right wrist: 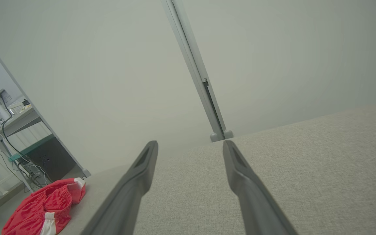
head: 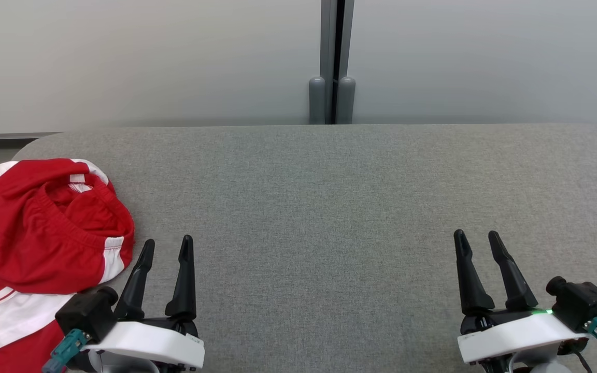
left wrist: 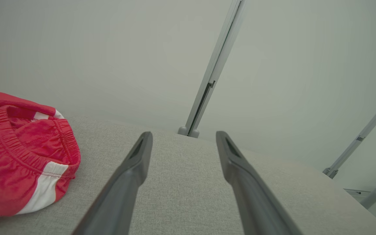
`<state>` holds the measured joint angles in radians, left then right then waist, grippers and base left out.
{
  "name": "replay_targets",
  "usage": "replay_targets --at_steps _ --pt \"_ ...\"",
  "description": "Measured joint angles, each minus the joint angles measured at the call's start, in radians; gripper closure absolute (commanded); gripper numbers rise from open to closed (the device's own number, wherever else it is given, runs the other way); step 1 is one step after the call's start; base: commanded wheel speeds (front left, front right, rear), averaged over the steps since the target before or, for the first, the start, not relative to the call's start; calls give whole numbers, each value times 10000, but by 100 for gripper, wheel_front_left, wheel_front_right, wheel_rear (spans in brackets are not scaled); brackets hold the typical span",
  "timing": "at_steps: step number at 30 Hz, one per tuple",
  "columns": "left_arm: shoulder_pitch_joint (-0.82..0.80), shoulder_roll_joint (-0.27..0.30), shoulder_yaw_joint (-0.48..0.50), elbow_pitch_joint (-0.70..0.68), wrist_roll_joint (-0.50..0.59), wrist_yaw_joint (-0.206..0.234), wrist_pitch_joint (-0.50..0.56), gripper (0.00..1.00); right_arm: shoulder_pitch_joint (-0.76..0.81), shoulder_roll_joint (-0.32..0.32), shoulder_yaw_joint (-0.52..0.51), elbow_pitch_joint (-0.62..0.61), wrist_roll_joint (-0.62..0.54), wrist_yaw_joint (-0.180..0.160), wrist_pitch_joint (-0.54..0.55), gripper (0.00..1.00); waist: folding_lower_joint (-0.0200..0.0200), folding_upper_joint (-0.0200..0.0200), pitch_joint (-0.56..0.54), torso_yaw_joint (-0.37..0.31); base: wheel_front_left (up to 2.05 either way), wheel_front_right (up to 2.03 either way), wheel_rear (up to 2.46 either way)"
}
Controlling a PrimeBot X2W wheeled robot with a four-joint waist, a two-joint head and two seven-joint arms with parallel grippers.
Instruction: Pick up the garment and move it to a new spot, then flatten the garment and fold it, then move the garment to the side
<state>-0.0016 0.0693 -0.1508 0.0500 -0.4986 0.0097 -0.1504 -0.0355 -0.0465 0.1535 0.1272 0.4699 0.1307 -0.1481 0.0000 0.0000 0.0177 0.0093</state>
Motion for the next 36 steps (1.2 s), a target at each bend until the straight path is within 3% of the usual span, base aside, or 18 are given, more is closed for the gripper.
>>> replay_targets --at_steps 21,36 --pt "198 -184 50 -38 1839 -130 -512 0 152 -15 4 -104 -2217 0 -500 0 0 0 -99 25 0 0 0" --pt "378 -215 73 -50 3093 -265 -803 0 217 -10 -307 412 -3020 0 -813 0 0 0 -167 31 0 0 0"
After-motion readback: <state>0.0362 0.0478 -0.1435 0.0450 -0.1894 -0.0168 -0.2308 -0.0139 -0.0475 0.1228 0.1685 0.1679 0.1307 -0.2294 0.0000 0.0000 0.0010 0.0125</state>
